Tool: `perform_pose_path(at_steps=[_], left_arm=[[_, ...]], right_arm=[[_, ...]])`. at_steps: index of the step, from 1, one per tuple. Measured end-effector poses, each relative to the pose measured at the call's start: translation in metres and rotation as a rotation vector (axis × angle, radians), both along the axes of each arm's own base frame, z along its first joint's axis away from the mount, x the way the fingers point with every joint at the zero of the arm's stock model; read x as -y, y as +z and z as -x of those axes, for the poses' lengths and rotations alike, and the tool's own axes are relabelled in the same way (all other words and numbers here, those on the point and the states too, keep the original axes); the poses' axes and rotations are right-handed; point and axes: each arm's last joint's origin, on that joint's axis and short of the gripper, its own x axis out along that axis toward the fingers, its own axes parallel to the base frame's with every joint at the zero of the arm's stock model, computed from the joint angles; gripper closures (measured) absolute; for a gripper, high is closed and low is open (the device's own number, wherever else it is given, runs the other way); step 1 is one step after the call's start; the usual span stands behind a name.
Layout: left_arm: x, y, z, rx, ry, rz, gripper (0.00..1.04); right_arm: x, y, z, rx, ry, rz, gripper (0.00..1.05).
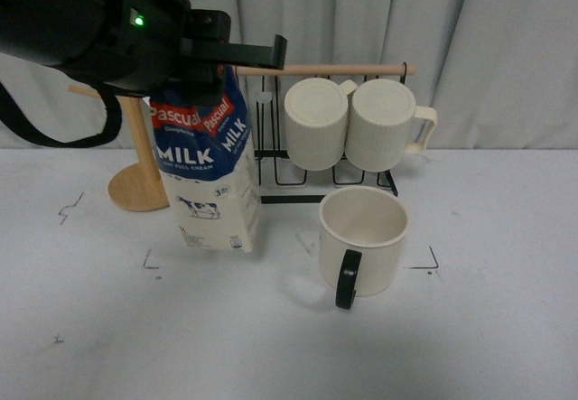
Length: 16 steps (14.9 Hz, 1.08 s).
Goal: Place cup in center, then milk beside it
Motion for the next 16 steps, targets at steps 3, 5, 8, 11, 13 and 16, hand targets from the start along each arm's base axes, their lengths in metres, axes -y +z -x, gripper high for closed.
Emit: perform_pose_path(at_steps=[3, 5, 8, 11, 13, 16], left_arm=[[0.022, -0.030, -0.003, -0.063, -0.006, -0.030, 0.85], [0.030, -0.035, -0.001, -0.061, -0.006, -0.023, 0.85], [0.038, -0.034, -0.002, -0.039, -0.001, 0.001, 0.85], [0.042, -0.040, -0.004, -0.049, 0.013, -0.008, 0.85], [0.045, -0.041, -0.006, -0.055, 0.023, -0.014, 0.85], [0.048, -0.041, -0.009, -0.078, 0.060, 0.010, 0.85]], right_arm=[[0.000, 0.000, 0.000, 0.000, 0.000, 0.000, 0.06], [0.000, 0.000, 0.000, 0.000, 0.000, 0.000, 0.06], [0.000, 0.000, 0.000, 0.000, 0.000, 0.000, 0.06], [0.000, 0.000, 0.000, 0.000, 0.000, 0.000, 0.06], [0.000, 0.000, 0.000, 0.000, 0.000, 0.000, 0.06], [0.000, 0.000, 0.000, 0.000, 0.000, 0.000, 0.06]])
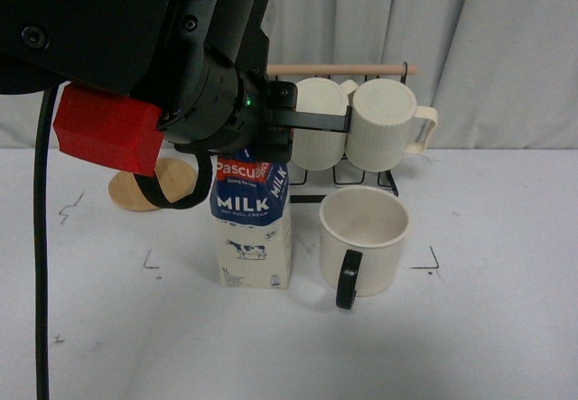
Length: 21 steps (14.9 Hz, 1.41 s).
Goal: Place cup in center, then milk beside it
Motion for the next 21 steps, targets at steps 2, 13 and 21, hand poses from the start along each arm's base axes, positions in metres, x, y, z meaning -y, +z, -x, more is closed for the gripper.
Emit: perform_pose_path(at_steps=[2, 13, 21], left_arm=[[0.001, 0.000, 0.000, -0.016, 0.009, 0.039, 0.72], [-0.113, 0.089, 0.115, 0.587, 0.164, 0.121, 0.41], [-0.157, 0.031, 0.169, 0.560, 0.142, 0.068, 1.03]], right_arm=[[0.000, 0.000, 0.000, 0.000, 0.000, 0.000, 0.06], [0.000, 0.000, 0.000, 0.000, 0.000, 0.000, 0.06], [0.000, 0.000, 0.000, 0.000, 0.000, 0.000, 0.06]])
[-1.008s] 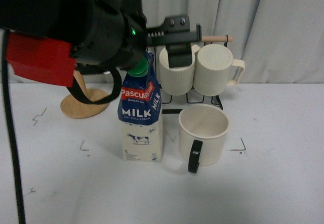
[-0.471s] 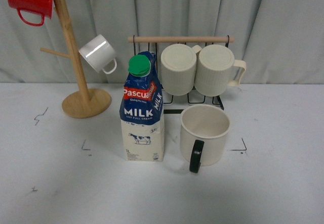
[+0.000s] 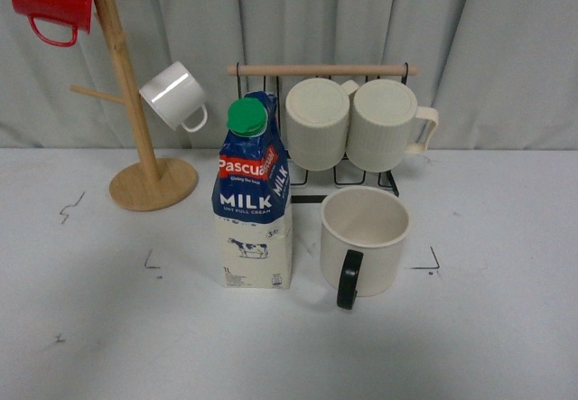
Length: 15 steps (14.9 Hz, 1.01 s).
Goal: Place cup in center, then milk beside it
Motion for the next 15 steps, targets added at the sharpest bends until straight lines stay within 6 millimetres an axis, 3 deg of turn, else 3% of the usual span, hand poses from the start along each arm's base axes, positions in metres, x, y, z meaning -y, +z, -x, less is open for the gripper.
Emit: perform_pose_path(at_steps=[7, 15], left_arm=[[-0.026, -0.029, 0.036, -0.019, -0.001, -0.002, 1.03], [-0.025, -0.042, 0.057, -0.003, -0.010, -0.003, 1.03]], right_arm=[[0.000, 0.000, 0.000, 0.000, 0.000, 0.000, 0.06], [0.000, 0.000, 0.000, 0.000, 0.000, 0.000, 0.06]])
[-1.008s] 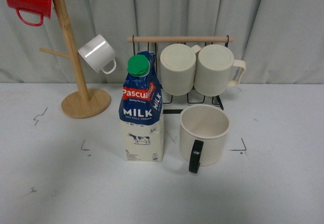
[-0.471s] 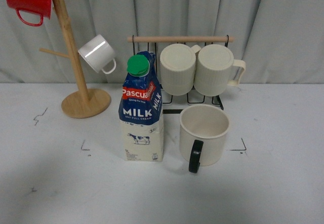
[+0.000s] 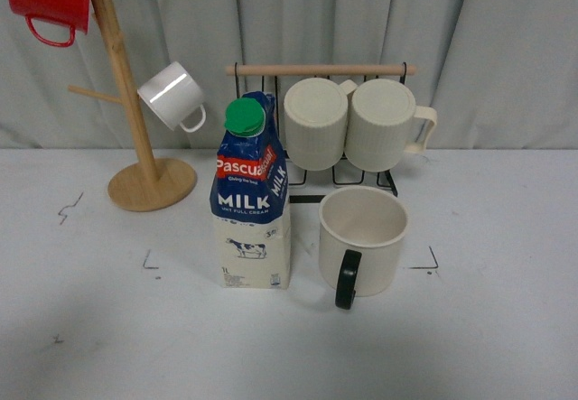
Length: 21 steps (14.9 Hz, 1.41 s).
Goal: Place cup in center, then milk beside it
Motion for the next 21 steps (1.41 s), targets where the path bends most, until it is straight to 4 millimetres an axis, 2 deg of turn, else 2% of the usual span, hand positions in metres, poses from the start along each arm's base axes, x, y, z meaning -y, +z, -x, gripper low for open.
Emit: perform_pose_path(at_steps=[9, 10, 11, 21], left_arm=[[0.000, 0.000, 0.015, 0.005, 0.000, 0.000, 1.03], [0.000, -0.006, 0.022, -0.050, -0.003, 0.000, 1.03], [0.000, -0.001, 0.025, 0.017, -0.002, 0.000, 1.03], [0.000, -0.003, 0.025, -0.005, 0.002, 0.000, 1.03]], right_arm=[[0.000, 0.000, 0.000, 0.000, 0.000, 0.000, 0.06], [0.000, 0.000, 0.000, 0.000, 0.000, 0.000, 0.06], [0.000, 0.000, 0.000, 0.000, 0.000, 0.000, 0.06], [0.000, 0.000, 0.000, 0.000, 0.000, 0.000, 0.06]])
